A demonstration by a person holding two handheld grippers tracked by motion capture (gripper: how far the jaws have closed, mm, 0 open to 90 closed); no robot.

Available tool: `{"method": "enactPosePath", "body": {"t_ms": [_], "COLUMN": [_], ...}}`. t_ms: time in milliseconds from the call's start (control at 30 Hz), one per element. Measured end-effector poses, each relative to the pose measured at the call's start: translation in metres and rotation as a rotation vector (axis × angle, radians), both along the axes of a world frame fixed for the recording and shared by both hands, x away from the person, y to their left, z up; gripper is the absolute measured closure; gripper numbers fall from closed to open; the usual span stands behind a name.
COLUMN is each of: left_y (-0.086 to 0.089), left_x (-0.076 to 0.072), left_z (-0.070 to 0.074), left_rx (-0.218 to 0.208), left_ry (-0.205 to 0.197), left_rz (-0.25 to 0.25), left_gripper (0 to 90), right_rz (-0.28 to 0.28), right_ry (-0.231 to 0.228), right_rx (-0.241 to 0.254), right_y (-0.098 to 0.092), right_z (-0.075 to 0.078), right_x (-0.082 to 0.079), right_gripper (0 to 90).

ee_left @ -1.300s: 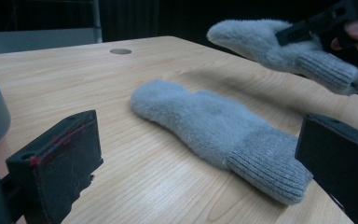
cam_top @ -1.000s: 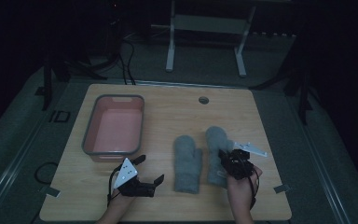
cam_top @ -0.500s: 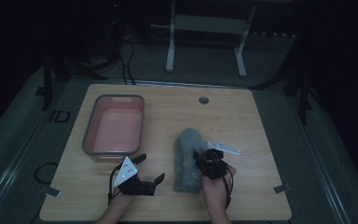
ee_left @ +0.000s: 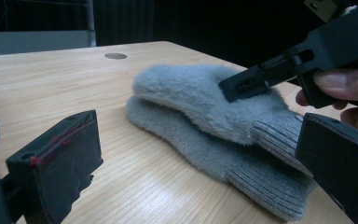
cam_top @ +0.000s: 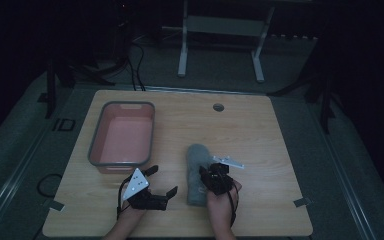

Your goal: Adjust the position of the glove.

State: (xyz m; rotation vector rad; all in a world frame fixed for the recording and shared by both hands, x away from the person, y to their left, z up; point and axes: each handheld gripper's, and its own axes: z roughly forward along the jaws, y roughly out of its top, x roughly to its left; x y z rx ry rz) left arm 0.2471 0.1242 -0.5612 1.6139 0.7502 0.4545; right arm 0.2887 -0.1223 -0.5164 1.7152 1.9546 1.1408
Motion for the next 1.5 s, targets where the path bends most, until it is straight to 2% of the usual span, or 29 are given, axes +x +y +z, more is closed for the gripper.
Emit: {"method": "enactPosePath", "body": {"t_ms": [100,267,367,400,500,567,600,700,733,767,833,867,900,933,967,1033,1100,1133,1167,1300,1367,1433,1500], "left_y": [-0.001,0.001,0.001,0.002,0.003,0.003,0.004,0.004,0.003,0.002,0.0,0.0,0.0,-0.001,-0.001,-0.001,0.0,0.0,0.0,-0.002,-0.004,-0.006,-0.006], "left_x": [0.001,0.001,0.001,0.001,0.001,0.001,0.001,0.0,0.001,0.001,0.001,0.001,0.001,0.001,0.0,0.0,-0.001,-0.001,-0.001,-0.002,-0.001,0.0,0.001], "left_z": [0.0,0.0,0.0,0.0,0.0,0.0,0.0,0.0,-0.001,-0.002,-0.003,-0.004,-0.004,-0.004,-0.004,-0.004,-0.004,-0.004,-0.005,-0.005,-0.004,-0.002,-0.002], "left_rx": [0.0,-0.01,-0.012,-0.018,-0.027,-0.023,-0.03,-0.012,-0.005,0.006,0.023,0.025,0.025,0.027,0.035,0.041,0.044,0.037,0.033,0.064,0.081,0.067,0.063], "left_ry": [0.001,0.009,0.006,0.011,0.006,0.006,0.005,-0.001,-0.002,-0.003,0.017,0.023,0.024,0.023,0.019,0.014,0.018,0.043,0.054,0.08,0.102,0.139,0.149], "left_rz": [0.0,0.003,0.001,-0.007,-0.011,-0.001,0.006,0.024,0.018,0.014,0.017,0.011,0.008,0.007,0.007,0.009,0.015,0.01,0.012,0.014,0.008,0.007,0.007], "left_gripper": [0.6,0.6,0.6,0.6,0.6,0.6,0.6,0.6,0.6,0.6,0.6,0.6,0.6,0.6,0.6,0.6,0.6,0.6,0.6,0.6,0.6,0.6,0.6], "right_rz": [-0.001,0.032,0.044,0.064,0.104,0.122,0.146,0.163,0.192,0.2,0.22,0.244,0.284,0.297,0.315,0.369,0.391,0.417,0.483,0.569,0.592,0.606,0.601], "right_ry": [0.018,-0.002,0.002,-0.007,-0.022,-0.029,-0.064,-0.084,-0.107,-0.101,-0.085,-0.075,-0.053,-0.043,-0.024,0.006,-0.001,-0.012,-0.053,-0.116,-0.126,-0.135,-0.151], "right_rx": [0.003,-0.022,-0.001,-0.005,-0.002,-0.022,-0.047,-0.073,-0.101,-0.11,-0.117,-0.115,-0.11,-0.105,-0.094,-0.093,-0.094,-0.083,-0.074,-0.14,-0.141,-0.113,-0.101], "right_y": [0.002,0.01,0.008,0.006,0.001,-0.001,-0.01,-0.017,-0.025,-0.028,-0.035,-0.037,-0.041,-0.043,-0.045,-0.05,-0.052,-0.055,-0.062,-0.077,-0.084,-0.092,-0.1], "right_z": [-0.009,-0.014,-0.011,-0.005,0.005,0.008,0.015,0.017,0.021,0.022,0.025,0.025,0.024,0.023,0.021,0.017,0.016,0.014,0.01,0.005,0.005,0.008,0.013], "right_x": [0.002,0.0,0.001,0.001,0.001,0.001,0.004,0.008,0.014,0.016,0.022,0.025,0.028,0.03,0.031,0.034,0.034,0.034,0.032,0.03,0.03,0.032,0.035], "right_gripper": [77.3,69.6,64.6,59.8,55.0,53.6,46.9,42.6,38.8,37.9,28.1,25.6,19.5,17.0,18.0,13.7,14.8,14.9,15.3,15.3,15.3,14.8,15.2]}}
